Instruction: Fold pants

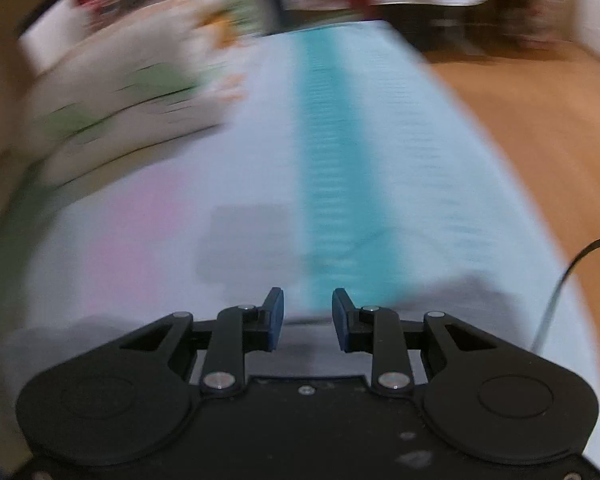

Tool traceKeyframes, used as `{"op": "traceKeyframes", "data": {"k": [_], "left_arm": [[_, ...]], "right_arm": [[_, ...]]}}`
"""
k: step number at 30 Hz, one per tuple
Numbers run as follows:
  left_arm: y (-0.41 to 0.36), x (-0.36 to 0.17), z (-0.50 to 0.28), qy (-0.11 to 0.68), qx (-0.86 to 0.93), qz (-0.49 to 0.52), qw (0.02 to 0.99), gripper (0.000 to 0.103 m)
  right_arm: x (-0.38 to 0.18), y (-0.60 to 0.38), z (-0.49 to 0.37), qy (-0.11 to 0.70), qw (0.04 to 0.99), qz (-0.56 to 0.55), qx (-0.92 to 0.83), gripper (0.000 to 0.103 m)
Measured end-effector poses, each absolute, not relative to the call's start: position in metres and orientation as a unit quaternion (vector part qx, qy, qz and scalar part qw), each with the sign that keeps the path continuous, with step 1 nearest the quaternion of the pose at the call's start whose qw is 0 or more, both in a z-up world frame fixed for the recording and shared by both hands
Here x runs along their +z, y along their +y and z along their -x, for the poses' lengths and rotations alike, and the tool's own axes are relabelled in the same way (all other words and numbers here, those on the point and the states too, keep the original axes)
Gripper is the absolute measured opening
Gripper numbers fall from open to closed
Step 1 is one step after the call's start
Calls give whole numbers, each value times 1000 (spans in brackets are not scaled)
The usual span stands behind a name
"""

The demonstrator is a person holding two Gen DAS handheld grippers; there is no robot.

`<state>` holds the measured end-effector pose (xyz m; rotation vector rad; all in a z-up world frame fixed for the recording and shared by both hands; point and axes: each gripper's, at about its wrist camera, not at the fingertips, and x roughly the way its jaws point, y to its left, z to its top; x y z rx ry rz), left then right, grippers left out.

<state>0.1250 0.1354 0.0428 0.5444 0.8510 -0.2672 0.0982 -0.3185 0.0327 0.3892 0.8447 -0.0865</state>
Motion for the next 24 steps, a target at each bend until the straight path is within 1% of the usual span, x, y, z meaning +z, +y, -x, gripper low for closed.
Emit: {"op": "traceKeyframes", "data": {"k": [3,6,10,11,12,13,18,21,24], "left_arm": [[110,26,-140,416,-178,-250,856,56],[99,0,-149,443,-219,-227,839,56],[100,-48,-144,534,-249,-240,771,55],[101,-54,-138,534,-254,-248,767,55],[105,-54,-129,511,-261,-255,778,55],[108,-54,-125,505,-265,-253,782,55],[132,-53,-121,515,-266,-198,791,55],[135,-52,-122,513,-266,-196,792,55],[133,-53,-124,511,-266,-200,792,55]], "right_arm": [[20,-267,-143,413,888,-199,26,29],[5,-218,-182,422,880,-204,79,29],[-19,-164,-226,450,856,-215,136,30],[-26,-150,-234,459,849,-213,149,31],[-32,-137,-240,467,844,-209,161,31],[-38,-125,-246,475,838,-204,174,31],[-61,-93,-258,504,813,-206,204,31],[-69,-90,-249,517,799,-213,222,31],[-72,-89,-217,517,800,-183,242,31]]}}
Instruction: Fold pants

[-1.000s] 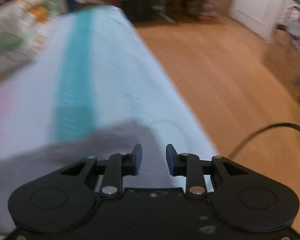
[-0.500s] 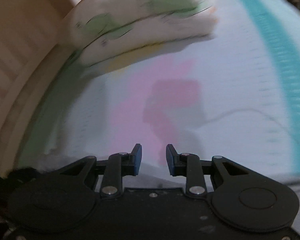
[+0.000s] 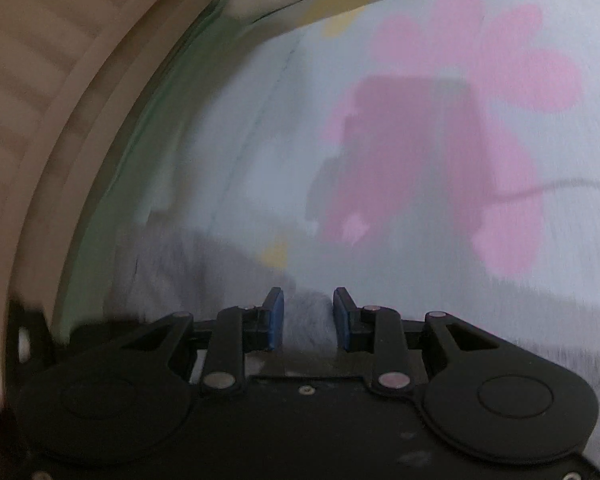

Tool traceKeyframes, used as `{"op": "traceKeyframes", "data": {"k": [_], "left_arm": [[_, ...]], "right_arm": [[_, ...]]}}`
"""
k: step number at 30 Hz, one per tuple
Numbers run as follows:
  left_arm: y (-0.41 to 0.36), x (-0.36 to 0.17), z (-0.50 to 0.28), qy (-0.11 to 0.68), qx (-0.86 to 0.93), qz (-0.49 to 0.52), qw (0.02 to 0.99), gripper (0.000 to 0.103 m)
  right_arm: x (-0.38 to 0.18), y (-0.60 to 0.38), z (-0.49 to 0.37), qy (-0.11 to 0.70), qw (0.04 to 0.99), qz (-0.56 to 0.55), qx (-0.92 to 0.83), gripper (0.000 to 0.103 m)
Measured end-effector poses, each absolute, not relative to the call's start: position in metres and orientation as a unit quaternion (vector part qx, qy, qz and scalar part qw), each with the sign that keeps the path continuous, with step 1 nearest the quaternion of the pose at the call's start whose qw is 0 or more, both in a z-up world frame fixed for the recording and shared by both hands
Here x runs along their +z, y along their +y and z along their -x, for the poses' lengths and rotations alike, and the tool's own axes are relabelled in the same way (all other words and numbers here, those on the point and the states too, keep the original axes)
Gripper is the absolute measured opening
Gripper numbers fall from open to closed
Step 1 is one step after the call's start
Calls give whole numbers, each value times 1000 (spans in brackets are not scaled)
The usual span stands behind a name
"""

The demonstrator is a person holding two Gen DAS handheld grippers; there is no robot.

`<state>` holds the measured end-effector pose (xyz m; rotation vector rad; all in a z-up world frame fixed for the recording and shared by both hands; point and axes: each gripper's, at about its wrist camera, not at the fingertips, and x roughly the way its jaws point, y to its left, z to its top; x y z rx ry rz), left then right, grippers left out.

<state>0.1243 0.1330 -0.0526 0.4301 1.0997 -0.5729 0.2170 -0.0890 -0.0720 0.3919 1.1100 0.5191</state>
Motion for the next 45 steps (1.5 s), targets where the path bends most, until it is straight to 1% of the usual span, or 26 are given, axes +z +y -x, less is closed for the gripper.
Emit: {"op": "traceKeyframes", "data": {"k": [4,6,7,10,13,16,17,21,26,28,30,34,36,41,44,45], "left_arm": [[126,-51,-129,515,-267,-188,793,55],[127,-50,-127,512,-267,-191,794,55],[127,-51,-127,511,-267,-191,795,55],[128,-58,-134,509,-267,-189,796,55],[128,-62,-133,507,-267,-189,797,55],[128,-62,-132,507,-267,-190,797,55],[127,-62,-131,507,-267,-190,797,55],[127,-62,-131,507,-265,-186,799,56],[129,-64,-129,502,-264,-182,803,56],[130,-65,-128,500,-264,-181,805,56],[131,-66,-128,499,-264,-180,805,56],[132,-66,-129,499,-265,-174,806,57],[133,-65,-129,499,-266,-173,807,57],[136,-64,-127,492,-266,-170,811,57],[139,-61,-124,480,-267,-172,818,57],[141,-57,-121,467,-264,-177,825,55]], "right_arm": [[-81,-74,-194,541,780,-149,278,31],[-87,-72,-195,539,780,-145,283,32],[-90,-74,-200,537,779,-158,282,32],[-102,-78,-215,540,752,-243,290,36],[-99,-79,-231,523,765,-270,263,36],[-111,-83,-231,575,720,-287,263,36],[-113,-85,-224,581,714,-288,265,36],[-113,-81,-222,562,716,-309,274,40],[-117,-59,-275,536,676,-404,303,40],[-108,-64,-285,493,687,-438,304,40],[-105,-76,-288,492,680,-455,298,40],[-112,-65,-277,528,677,-411,306,40],[-115,-60,-281,537,679,-409,287,40],[-102,-56,-327,466,750,-412,225,40],[-76,-69,-336,445,792,-371,194,40],[-65,-71,-333,442,800,-355,197,40]]}}
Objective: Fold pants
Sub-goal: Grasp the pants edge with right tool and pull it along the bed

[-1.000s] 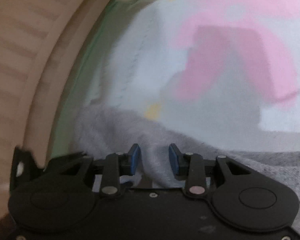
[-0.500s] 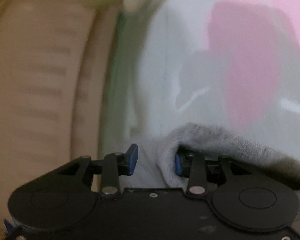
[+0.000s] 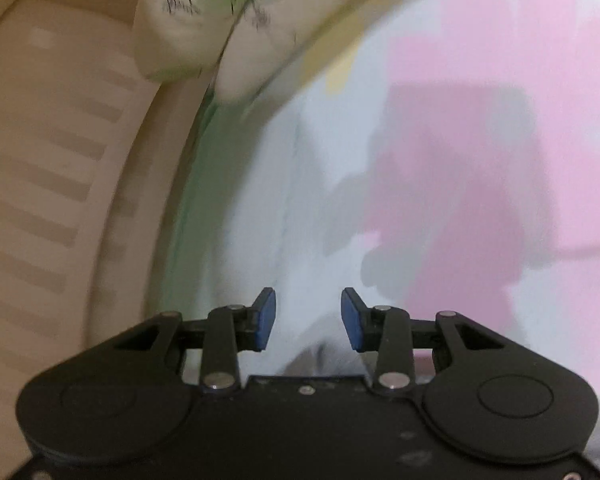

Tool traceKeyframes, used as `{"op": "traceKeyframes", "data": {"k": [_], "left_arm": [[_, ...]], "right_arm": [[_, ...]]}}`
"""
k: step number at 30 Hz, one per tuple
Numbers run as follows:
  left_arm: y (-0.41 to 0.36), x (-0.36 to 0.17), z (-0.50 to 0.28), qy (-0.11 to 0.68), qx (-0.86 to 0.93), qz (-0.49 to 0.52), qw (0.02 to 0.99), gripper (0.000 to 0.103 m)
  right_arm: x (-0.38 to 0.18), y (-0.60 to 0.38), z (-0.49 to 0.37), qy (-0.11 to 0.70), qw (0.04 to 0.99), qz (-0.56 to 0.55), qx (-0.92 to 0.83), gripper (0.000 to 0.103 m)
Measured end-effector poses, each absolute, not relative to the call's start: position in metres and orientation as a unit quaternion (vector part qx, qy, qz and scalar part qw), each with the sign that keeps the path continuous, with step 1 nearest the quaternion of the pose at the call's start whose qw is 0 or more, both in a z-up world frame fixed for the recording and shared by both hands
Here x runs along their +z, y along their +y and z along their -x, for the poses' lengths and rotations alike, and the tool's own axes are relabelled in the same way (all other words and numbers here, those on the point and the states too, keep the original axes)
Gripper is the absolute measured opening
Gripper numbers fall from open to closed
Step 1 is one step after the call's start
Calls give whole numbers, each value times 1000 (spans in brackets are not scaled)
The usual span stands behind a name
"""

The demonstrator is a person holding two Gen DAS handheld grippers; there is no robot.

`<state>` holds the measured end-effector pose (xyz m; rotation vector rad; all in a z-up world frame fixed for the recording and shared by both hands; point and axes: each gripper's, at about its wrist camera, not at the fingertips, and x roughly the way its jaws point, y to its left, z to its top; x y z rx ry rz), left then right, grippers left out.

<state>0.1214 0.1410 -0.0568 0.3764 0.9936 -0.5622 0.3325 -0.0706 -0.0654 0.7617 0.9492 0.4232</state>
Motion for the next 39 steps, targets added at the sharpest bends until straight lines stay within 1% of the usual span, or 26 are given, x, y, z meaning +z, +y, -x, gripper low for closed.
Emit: {"op": "traceKeyframes", "data": {"k": [1,2,3,4,6,7,8,11,12,13,14,15,16,18,19,20,21,22,25,28,32,36,39], "left_arm": [[145,-50,-118,449,-260,-178,836,52],[149,-41,-115,430,-256,-174,848,52],[155,-29,-112,406,-255,-167,862,53],[161,-18,-111,382,-252,-164,874,56],[169,-4,-116,352,-225,-165,893,58],[173,-4,-122,351,-203,-160,900,58],[180,-8,-133,362,-176,-148,904,58],[205,-27,-169,415,-110,-95,898,57],[215,-36,-180,436,-81,-86,892,57],[225,-46,-188,459,-61,-82,882,59],[232,-49,-193,471,-61,-71,877,61],[239,-52,-194,476,-62,-55,875,61],[240,-52,-193,478,-57,-46,875,61],[232,-49,-189,476,-48,-72,875,61],[225,-48,-185,471,-42,-94,876,61],[213,-44,-183,466,-38,-106,877,58],[207,-39,-180,462,-37,-112,879,57],[203,-33,-177,457,-38,-110,882,55],[194,-12,-170,443,-62,-103,888,55],[170,-5,-170,447,-98,-121,881,55],[142,5,-175,452,-119,-133,874,55],[120,13,-185,490,-143,-104,853,55],[100,12,-188,503,-142,-94,847,55]], "right_arm": [[-54,-69,-326,443,808,-330,207,40],[-45,-66,-317,438,820,-298,216,40],[-34,-58,-304,432,839,-248,220,40],[-26,-51,-293,425,853,-207,221,40],[-18,-44,-271,417,863,-166,231,39],[-19,-39,-262,419,861,-164,238,37],[-23,-38,-255,423,856,-168,245,37],[-40,-26,-240,445,849,-138,249,35],[-46,-30,-229,450,851,-118,244,33],[-51,-30,-224,454,855,-90,233,24],[-56,-32,-223,459,863,-62,202,18],[-65,-36,-230,467,867,-52,168,9],[-69,-45,-237,473,866,-64,149,0],[-71,-72,-245,487,848,-141,156,0],[-68,-79,-246,488,846,-153,153,0],[-61,-81,-242,475,857,-142,144,0],[-53,-81,-238,460,869,-122,136,10],[-46,-83,-234,450,876,-108,138,18],[-34,-94,-207,448,871,-109,171,19],[-29,-100,-180,442,881,-66,156,19],[-48,-123,-161,460,884,-6,87,19],[-51,-178,-148,469,883,-2,-4,18],[-36,-232,-128,461,885,-35,-55,18]]}}
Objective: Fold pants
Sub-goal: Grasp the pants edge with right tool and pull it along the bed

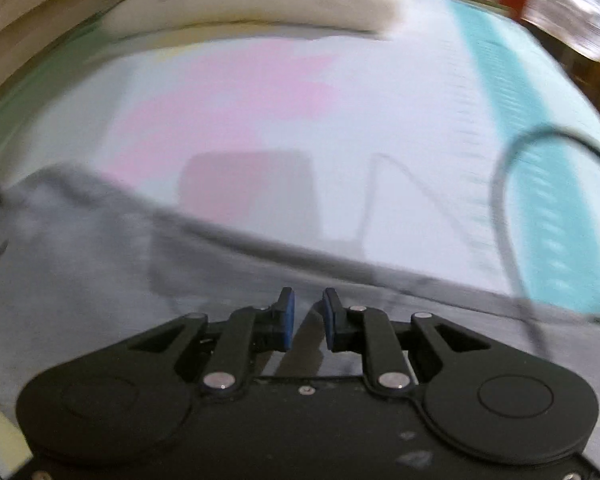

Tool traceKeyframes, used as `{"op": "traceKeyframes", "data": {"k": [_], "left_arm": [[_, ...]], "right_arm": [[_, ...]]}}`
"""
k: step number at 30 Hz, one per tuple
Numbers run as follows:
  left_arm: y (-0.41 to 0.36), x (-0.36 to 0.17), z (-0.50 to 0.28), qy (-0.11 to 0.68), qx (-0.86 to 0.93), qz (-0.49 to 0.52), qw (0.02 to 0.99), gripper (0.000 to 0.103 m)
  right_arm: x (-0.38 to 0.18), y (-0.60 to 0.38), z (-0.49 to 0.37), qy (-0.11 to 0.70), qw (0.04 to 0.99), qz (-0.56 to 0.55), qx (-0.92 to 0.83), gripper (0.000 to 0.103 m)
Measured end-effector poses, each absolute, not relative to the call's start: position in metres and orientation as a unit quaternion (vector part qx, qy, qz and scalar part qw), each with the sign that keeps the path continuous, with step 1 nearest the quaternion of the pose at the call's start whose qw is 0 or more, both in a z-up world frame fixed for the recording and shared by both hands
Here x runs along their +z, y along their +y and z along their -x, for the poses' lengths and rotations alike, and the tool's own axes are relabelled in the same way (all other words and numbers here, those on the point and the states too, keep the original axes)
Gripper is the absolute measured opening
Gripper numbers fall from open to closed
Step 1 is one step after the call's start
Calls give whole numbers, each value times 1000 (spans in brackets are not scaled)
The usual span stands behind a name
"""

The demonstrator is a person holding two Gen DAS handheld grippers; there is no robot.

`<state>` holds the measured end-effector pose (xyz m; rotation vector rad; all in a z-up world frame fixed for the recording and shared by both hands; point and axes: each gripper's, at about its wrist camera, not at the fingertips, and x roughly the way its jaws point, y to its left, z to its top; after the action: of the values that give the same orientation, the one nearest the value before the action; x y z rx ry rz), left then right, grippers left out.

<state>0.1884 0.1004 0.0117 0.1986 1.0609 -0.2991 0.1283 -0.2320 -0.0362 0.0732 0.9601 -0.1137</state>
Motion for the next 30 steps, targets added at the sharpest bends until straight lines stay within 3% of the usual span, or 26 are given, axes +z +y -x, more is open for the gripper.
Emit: {"op": "traceKeyframes", "data": {"k": [9,13,15,21,25,26,30], "left_arm": [[35,9,-176,505,-153,-114,841,55],[8,1,-160,513,-178,-111,832,56],[-5,-5,-150,516,-193,-115,827,56],[-33,-34,-130,519,-223,-138,813,56],[-40,-54,-141,520,-207,-146,816,56],[-40,-58,-145,516,-201,-147,819,60],[-39,-59,-164,496,-177,-125,841,61]], "right_arm": [[28,-402,-23,411,866,-140,-247,18],[48,-439,16,373,866,-163,-290,24],[44,-446,21,382,874,-176,-242,28],[2,-415,5,416,883,-142,-167,28],[-33,-414,-24,434,875,-163,-135,28],[-39,-417,-32,443,872,-160,-134,28],[-67,-420,-59,465,863,-111,-163,27]]}}
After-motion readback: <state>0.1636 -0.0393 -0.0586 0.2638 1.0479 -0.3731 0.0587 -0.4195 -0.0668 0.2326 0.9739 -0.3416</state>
